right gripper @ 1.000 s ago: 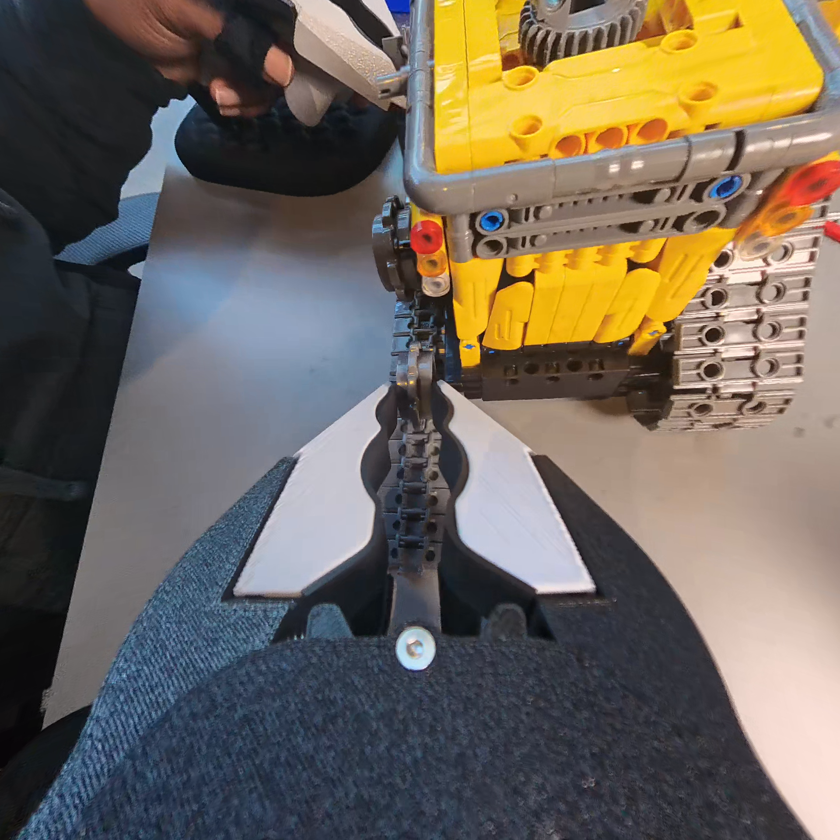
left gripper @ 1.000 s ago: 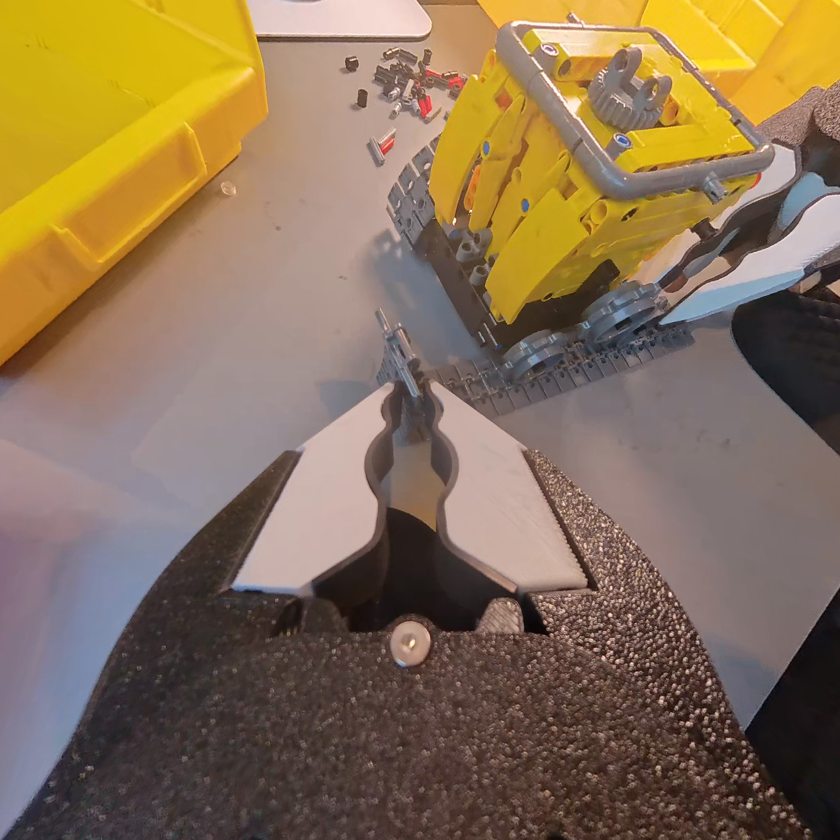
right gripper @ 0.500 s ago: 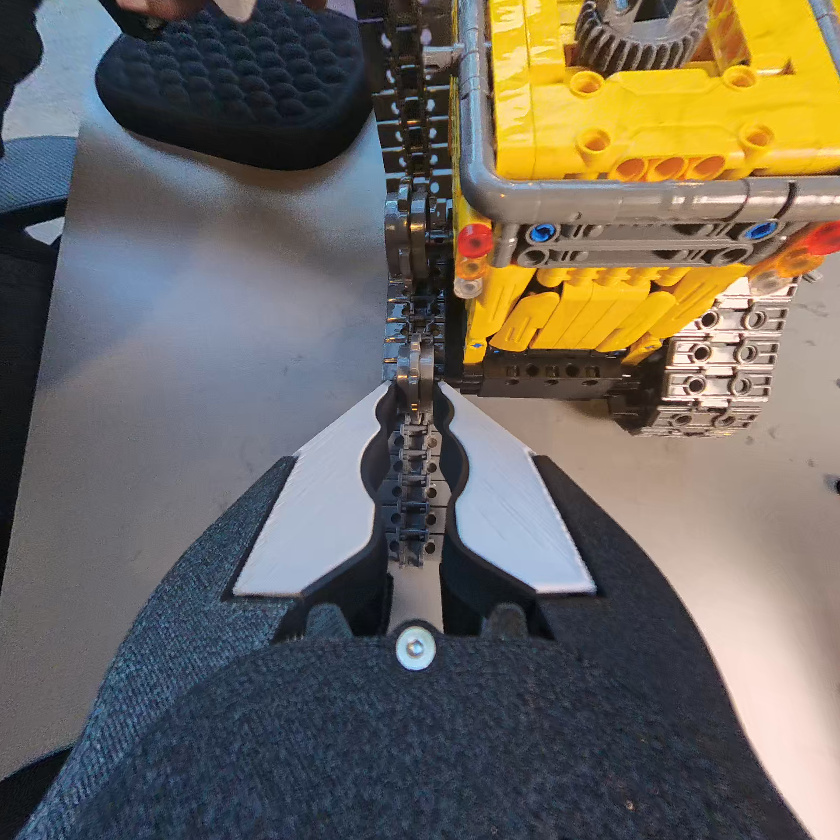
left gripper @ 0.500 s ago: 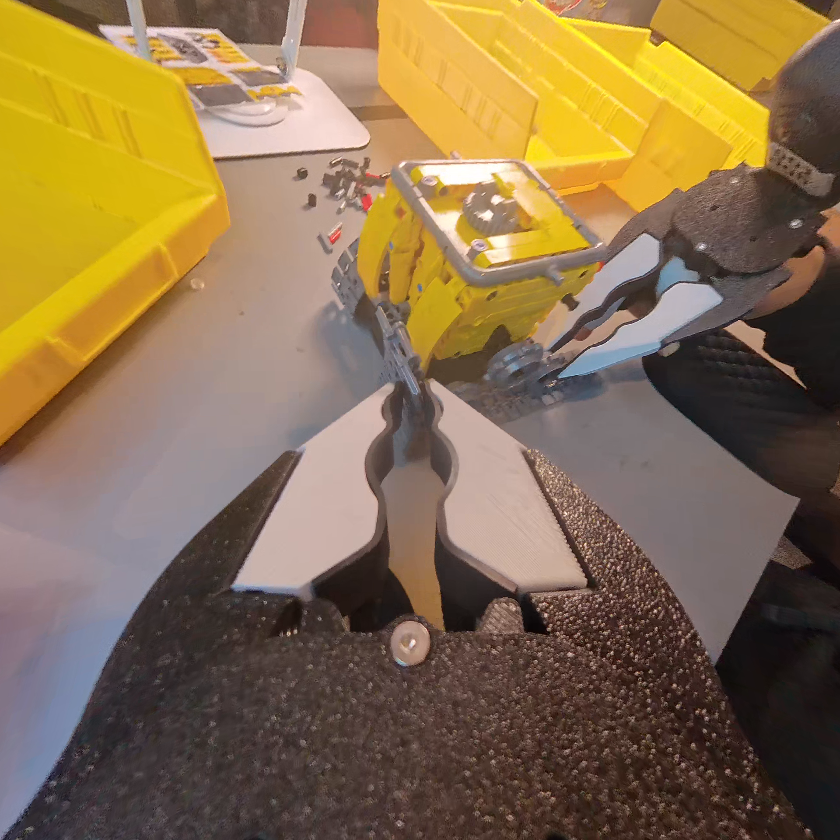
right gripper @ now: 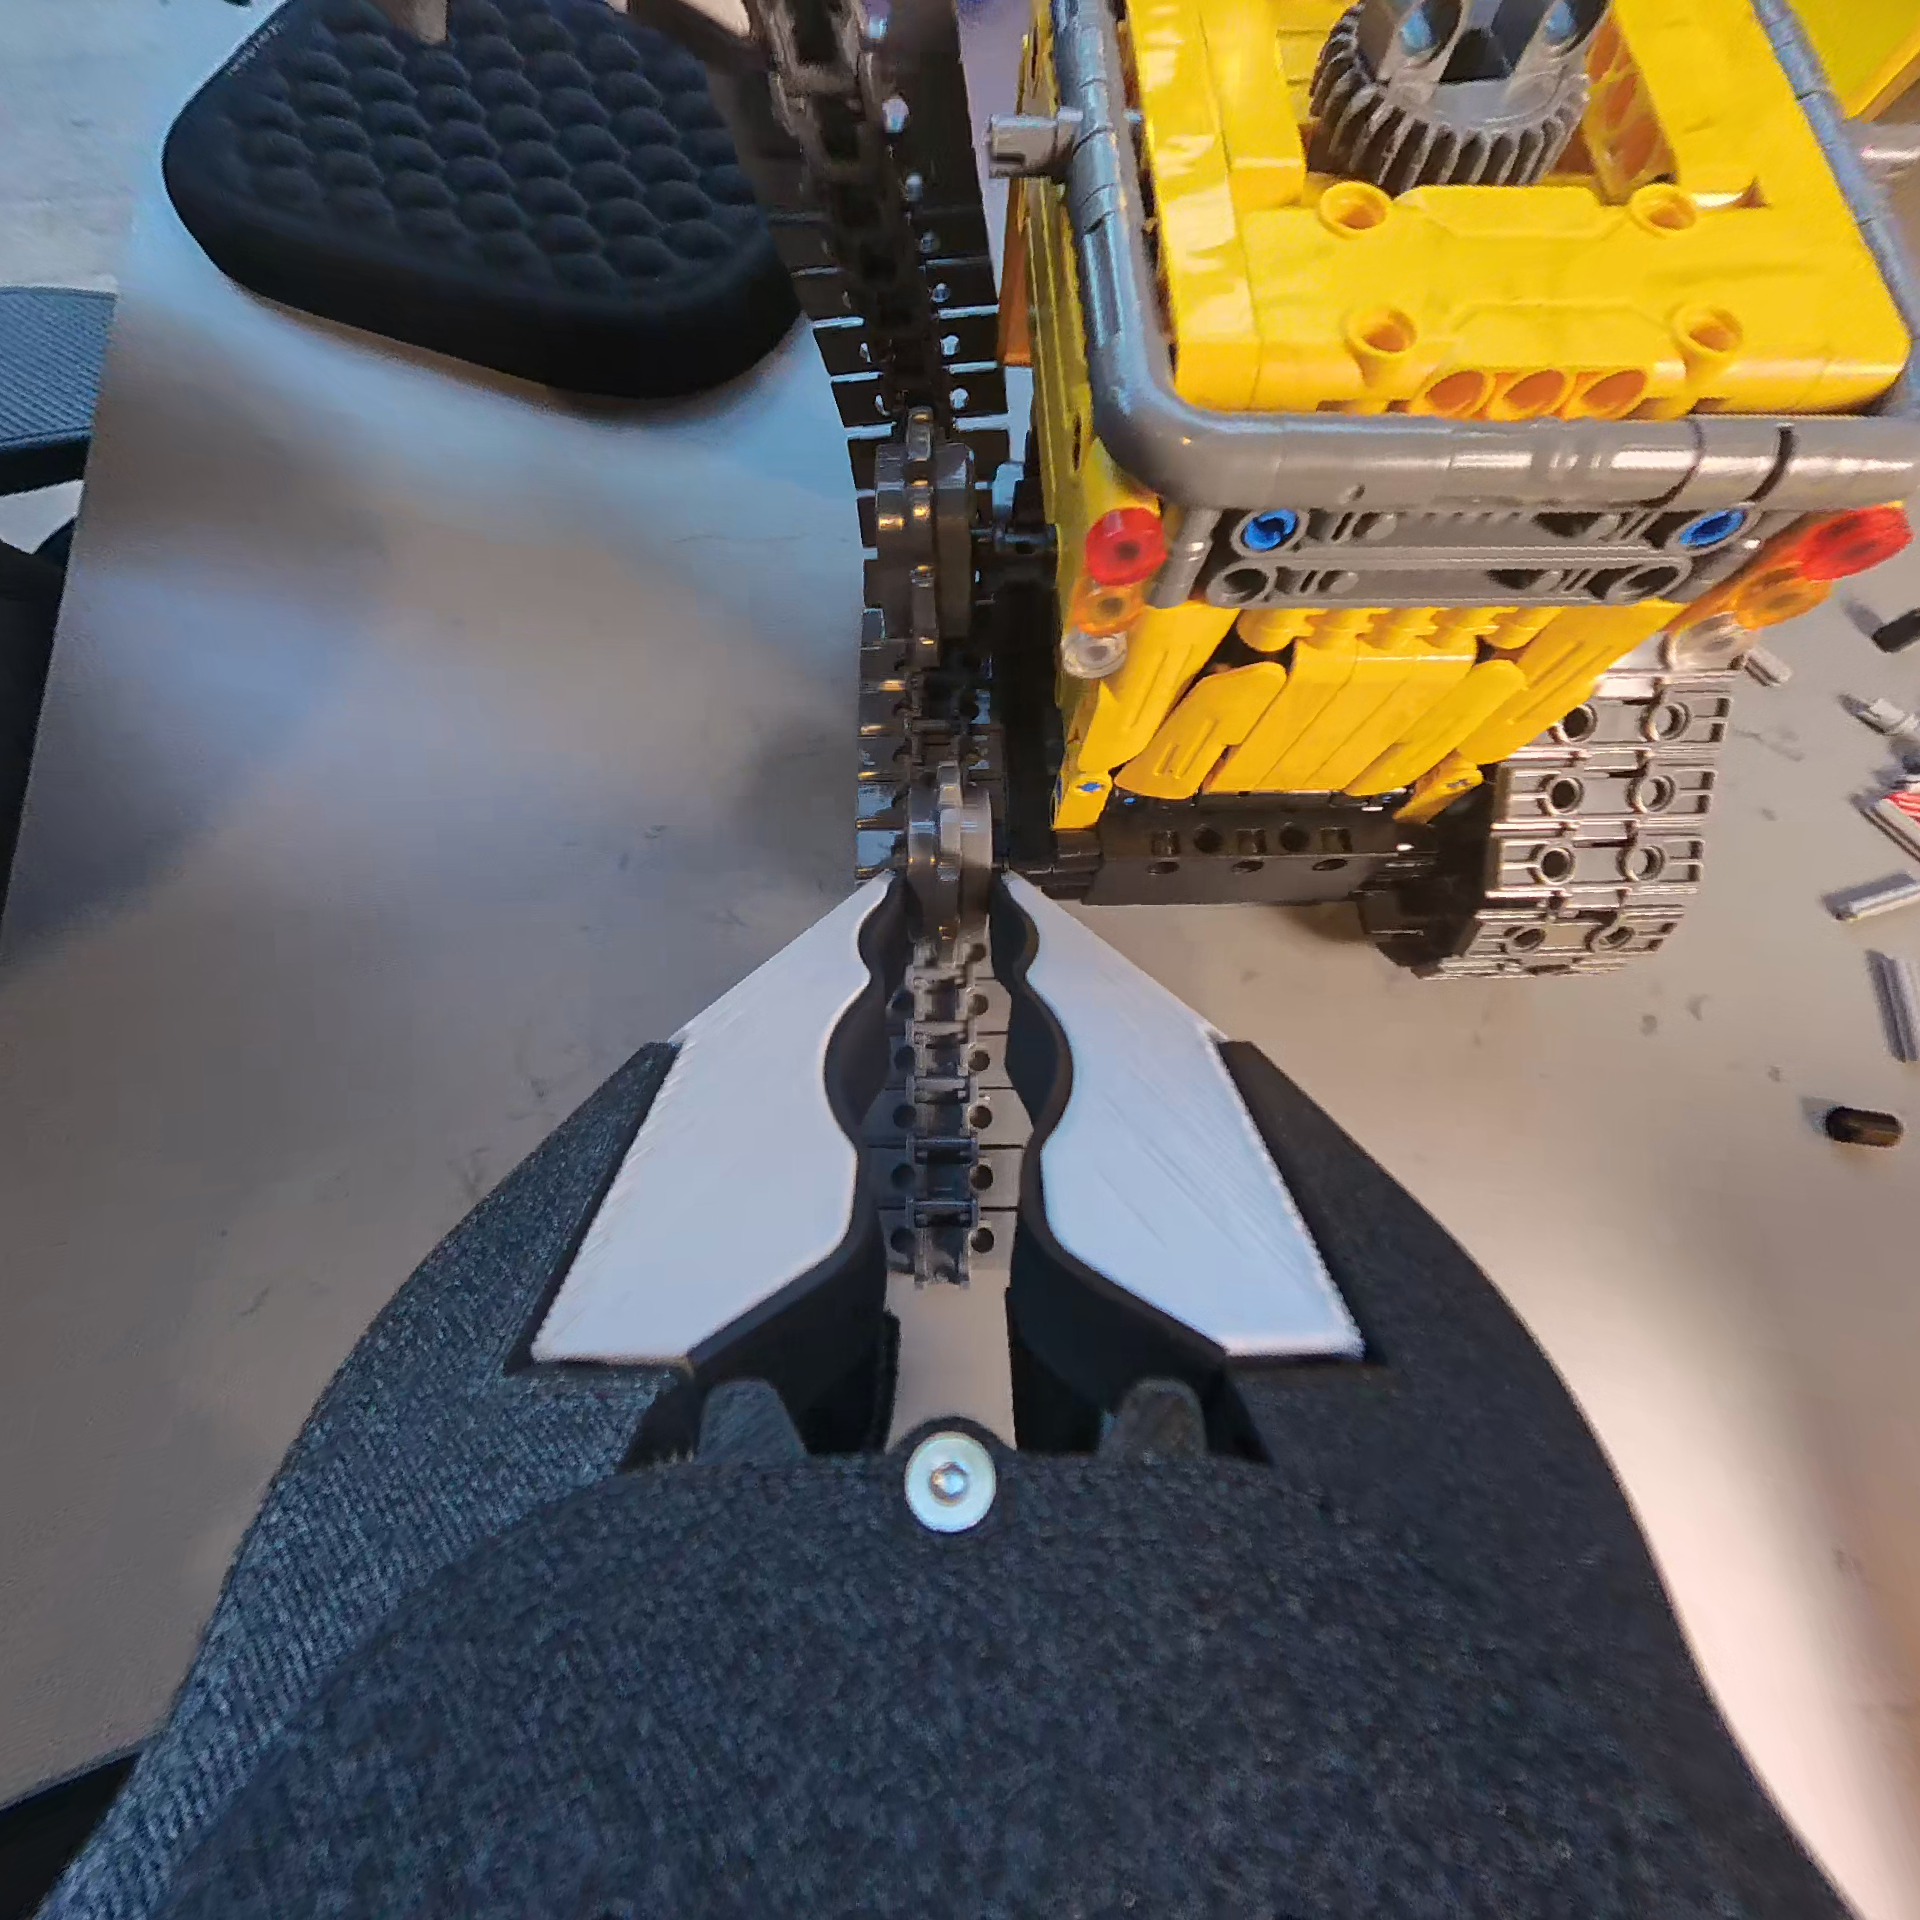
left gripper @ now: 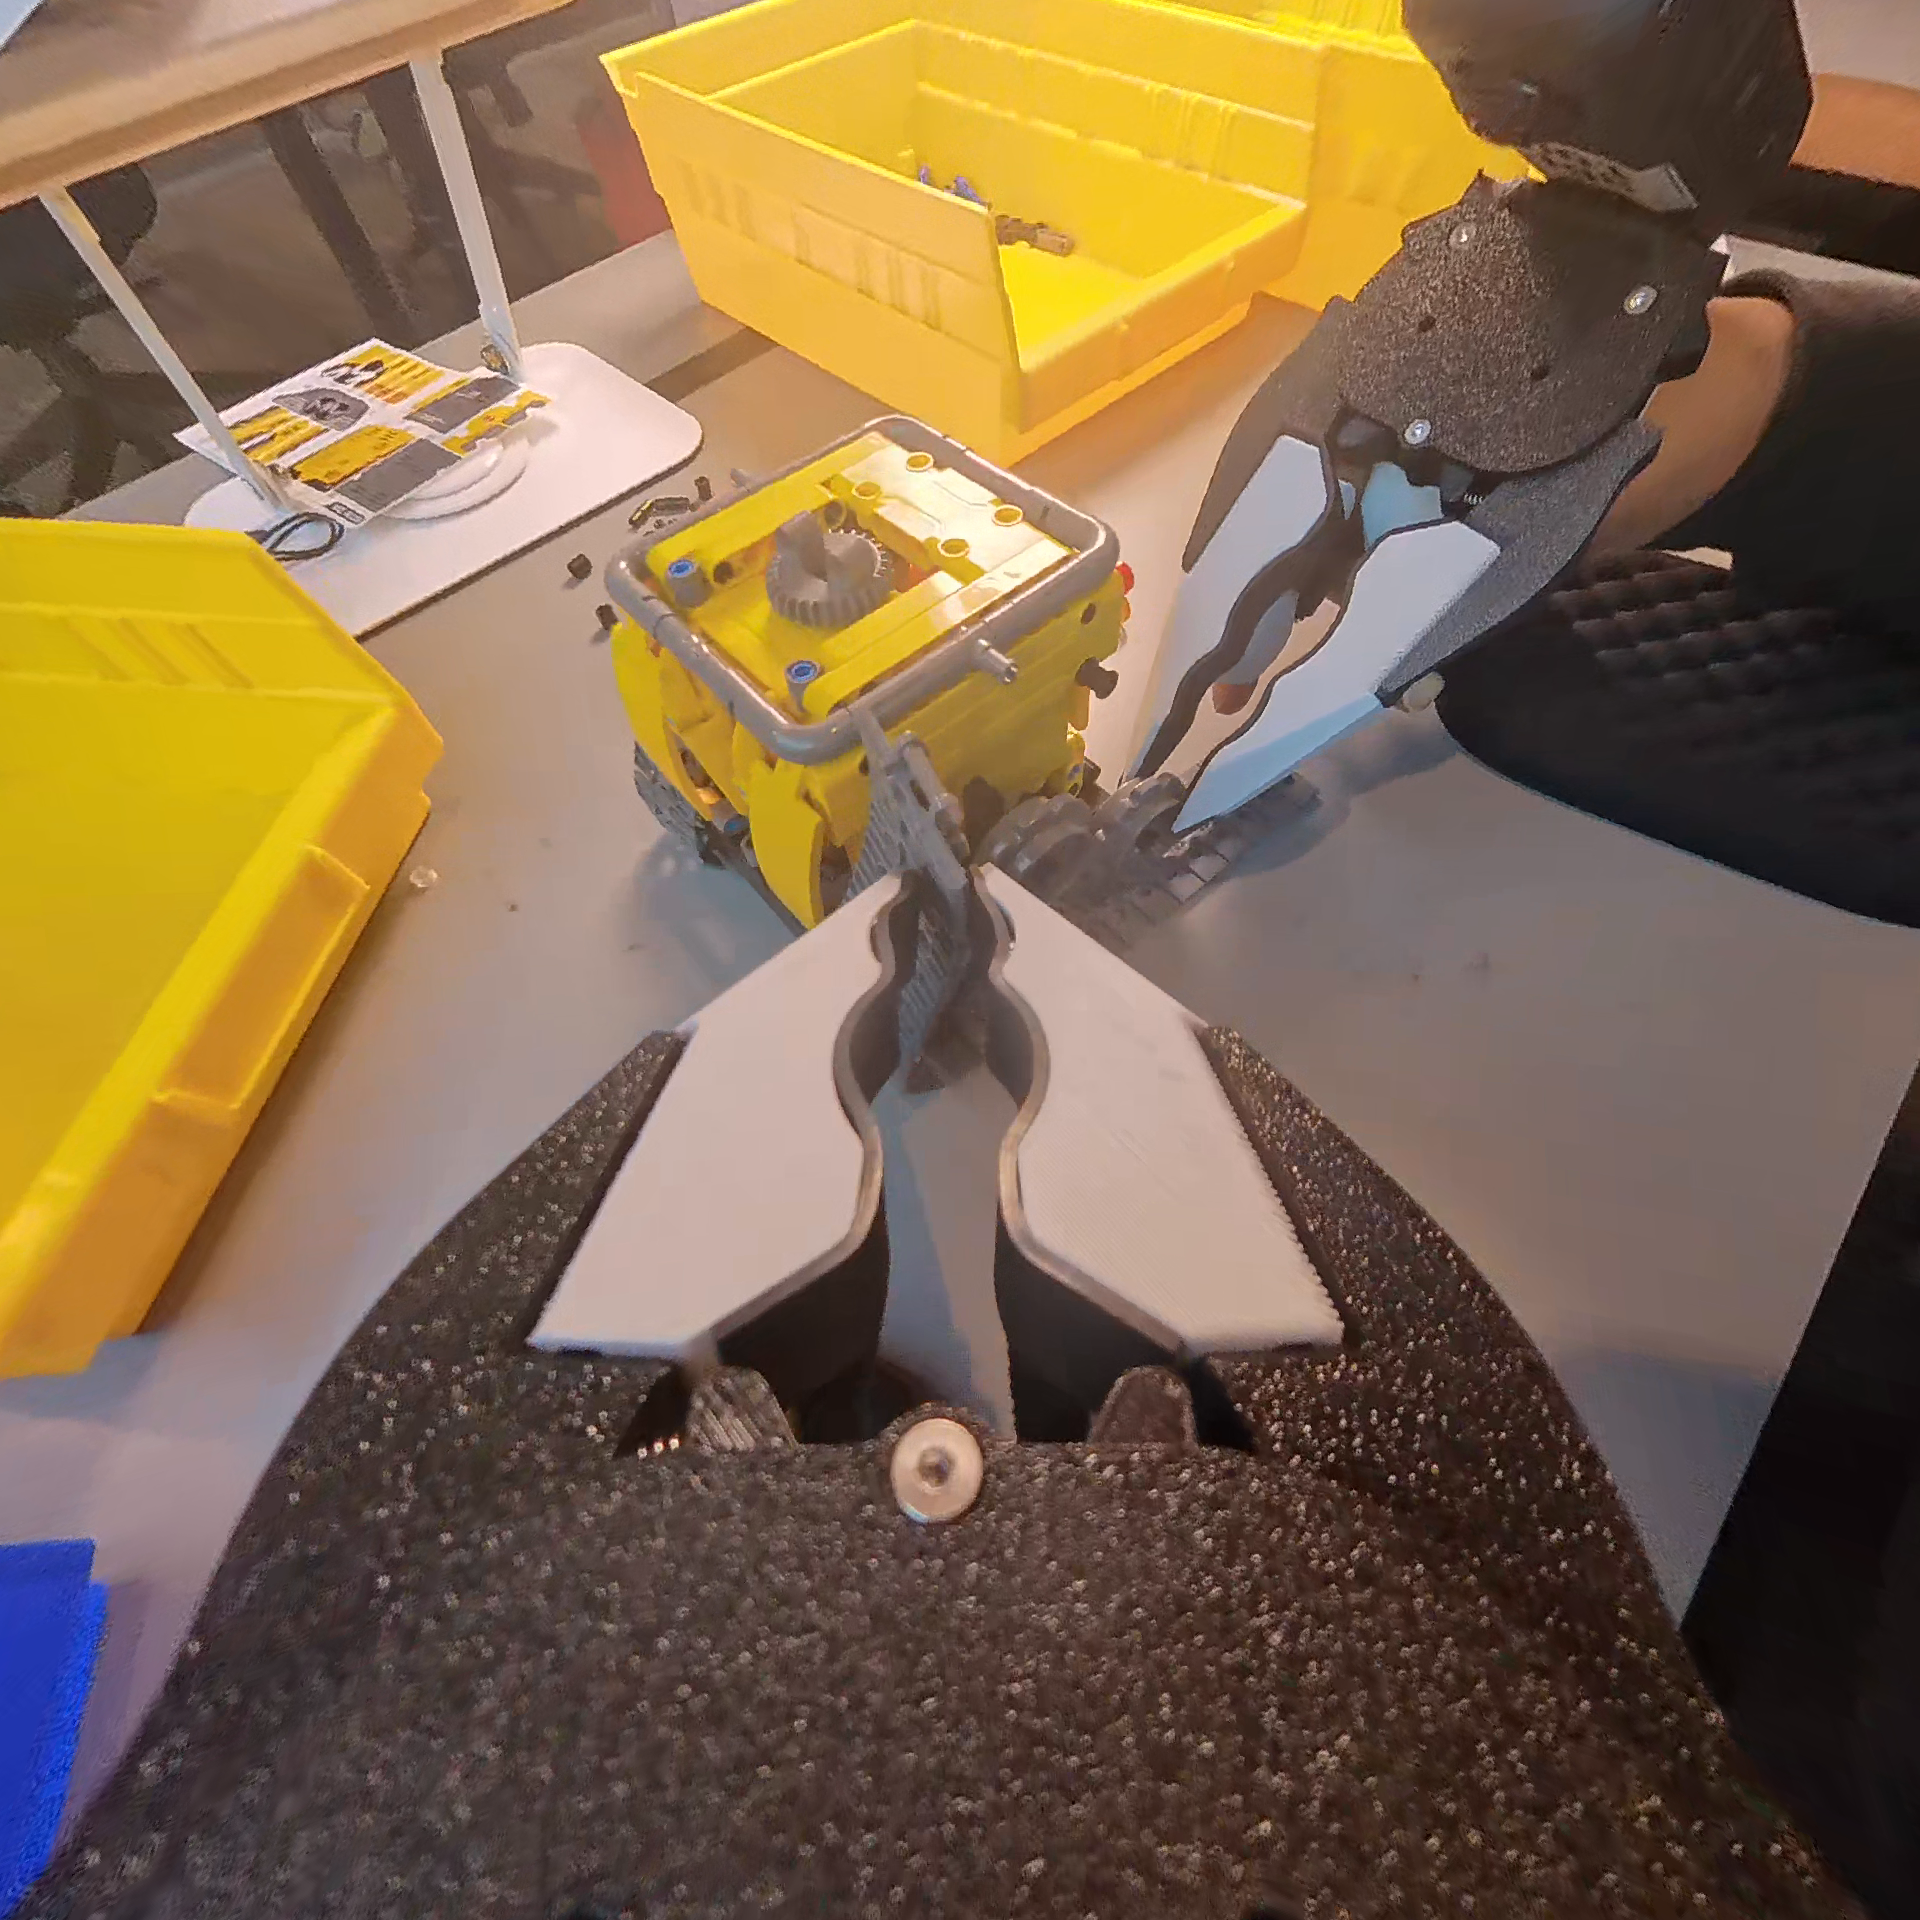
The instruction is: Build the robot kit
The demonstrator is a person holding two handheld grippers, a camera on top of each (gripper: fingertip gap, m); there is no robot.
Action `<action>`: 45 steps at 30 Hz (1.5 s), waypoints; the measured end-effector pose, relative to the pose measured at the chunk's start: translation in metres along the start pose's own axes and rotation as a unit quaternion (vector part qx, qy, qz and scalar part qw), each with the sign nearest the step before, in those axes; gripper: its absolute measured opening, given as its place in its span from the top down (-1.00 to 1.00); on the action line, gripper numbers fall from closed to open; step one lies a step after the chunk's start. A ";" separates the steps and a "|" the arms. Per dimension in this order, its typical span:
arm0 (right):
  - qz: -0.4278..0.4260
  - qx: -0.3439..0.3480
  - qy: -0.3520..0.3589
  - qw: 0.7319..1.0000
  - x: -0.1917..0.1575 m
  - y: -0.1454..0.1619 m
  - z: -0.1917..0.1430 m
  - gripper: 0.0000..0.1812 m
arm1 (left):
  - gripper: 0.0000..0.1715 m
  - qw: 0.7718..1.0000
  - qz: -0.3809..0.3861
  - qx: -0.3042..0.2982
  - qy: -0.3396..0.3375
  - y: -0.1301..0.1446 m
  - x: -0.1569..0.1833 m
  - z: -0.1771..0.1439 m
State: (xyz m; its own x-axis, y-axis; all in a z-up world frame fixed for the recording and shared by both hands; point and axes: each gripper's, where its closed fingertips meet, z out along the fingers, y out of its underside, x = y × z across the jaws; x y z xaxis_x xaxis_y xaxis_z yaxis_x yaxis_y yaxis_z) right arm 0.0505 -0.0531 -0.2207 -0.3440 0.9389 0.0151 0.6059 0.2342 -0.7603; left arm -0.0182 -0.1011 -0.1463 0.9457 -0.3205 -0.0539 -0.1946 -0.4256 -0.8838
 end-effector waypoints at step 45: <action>-0.015 0.002 0.058 0.998 0.011 0.008 0.009 0.76 | 0.83 0.877 0.464 -0.056 -0.114 0.010 0.040 0.067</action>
State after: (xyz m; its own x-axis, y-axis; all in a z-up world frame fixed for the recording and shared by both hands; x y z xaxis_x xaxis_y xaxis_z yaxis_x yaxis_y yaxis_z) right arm 0.0450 -0.0437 -0.2325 -0.2759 0.9546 0.1121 0.5934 0.2609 -0.7615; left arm 0.0352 -0.0622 -0.1887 0.3916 -0.4002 -0.8286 -0.9200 -0.1564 -0.3593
